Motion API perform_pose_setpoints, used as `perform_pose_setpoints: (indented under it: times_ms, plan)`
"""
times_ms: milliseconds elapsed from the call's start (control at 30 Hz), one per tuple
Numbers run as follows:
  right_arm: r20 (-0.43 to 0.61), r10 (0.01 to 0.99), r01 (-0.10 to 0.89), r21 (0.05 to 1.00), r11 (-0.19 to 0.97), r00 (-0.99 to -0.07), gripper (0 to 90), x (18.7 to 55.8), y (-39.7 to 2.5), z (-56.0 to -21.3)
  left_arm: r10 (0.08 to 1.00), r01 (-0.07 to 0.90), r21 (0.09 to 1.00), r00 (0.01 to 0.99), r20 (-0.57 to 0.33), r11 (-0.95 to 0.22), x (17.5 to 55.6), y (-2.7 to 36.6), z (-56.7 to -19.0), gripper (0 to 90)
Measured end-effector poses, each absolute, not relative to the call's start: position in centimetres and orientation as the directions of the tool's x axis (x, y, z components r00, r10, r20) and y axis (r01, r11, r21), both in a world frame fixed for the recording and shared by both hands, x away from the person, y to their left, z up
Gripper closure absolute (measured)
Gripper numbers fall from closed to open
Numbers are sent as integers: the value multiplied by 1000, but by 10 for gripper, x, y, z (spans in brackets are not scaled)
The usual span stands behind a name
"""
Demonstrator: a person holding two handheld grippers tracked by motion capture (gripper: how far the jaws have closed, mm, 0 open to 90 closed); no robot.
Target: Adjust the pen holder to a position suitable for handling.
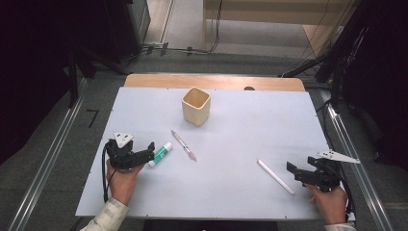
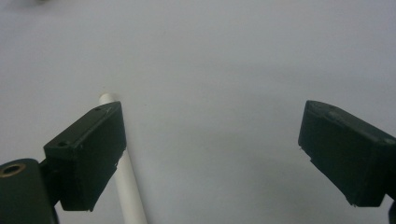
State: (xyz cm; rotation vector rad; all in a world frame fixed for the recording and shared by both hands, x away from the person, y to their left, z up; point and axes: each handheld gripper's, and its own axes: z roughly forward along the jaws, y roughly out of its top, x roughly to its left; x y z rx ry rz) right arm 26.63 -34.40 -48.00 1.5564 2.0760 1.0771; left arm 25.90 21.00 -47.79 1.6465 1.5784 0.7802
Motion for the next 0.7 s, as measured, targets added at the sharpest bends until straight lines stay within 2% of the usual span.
perform_pose_setpoints:
  times_ms: [700]
  plan:
    - [172,924,675,729,115,-343,62,267,-345,-481,992,556,831,109,-57,-13,285,198,-468,67]
